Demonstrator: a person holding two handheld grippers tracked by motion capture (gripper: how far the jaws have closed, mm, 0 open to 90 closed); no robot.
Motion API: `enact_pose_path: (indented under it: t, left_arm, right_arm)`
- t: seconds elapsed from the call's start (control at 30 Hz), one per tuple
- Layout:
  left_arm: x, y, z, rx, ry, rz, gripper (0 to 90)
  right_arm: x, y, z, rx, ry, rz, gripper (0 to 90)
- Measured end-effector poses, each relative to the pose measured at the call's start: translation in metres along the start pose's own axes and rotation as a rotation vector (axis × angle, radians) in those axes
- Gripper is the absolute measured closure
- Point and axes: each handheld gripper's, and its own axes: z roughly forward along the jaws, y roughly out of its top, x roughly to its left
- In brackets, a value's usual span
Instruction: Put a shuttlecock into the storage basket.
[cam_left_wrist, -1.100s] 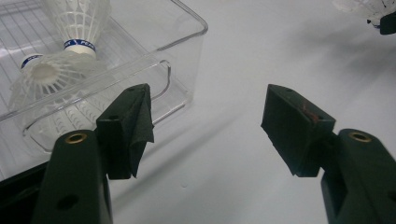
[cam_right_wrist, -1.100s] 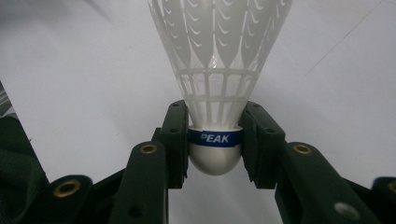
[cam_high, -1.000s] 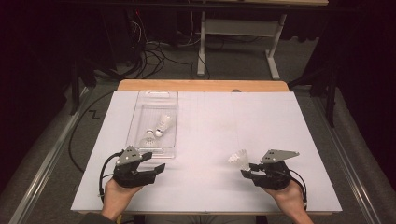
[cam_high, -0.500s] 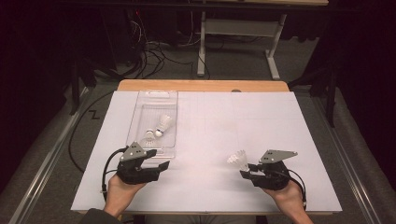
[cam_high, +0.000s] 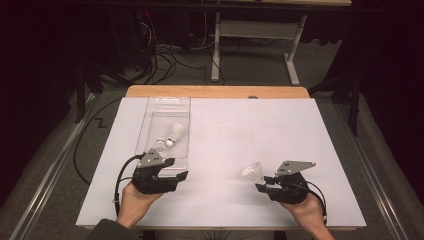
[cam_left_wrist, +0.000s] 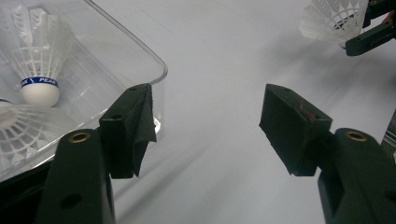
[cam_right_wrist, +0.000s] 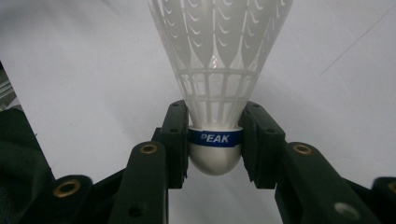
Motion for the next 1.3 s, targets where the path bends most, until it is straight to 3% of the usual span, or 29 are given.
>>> enact_pose_path:
  t: [0.83, 1.3]
  left_arm:
    - [-0.015, 0.025, 0.023, 0.07, -0.075, 0.038, 39.5]
    - [-0.032, 0.041, 0.045, 0.164, -0.134, 0.074, 39.7]
  right_arm:
    - [0.003, 0.003, 0.004, 0.021, 0.016, -0.016, 65.7]
    - [0.006, 0.006, 0.008, 0.033, 0.028, -0.036, 65.7]
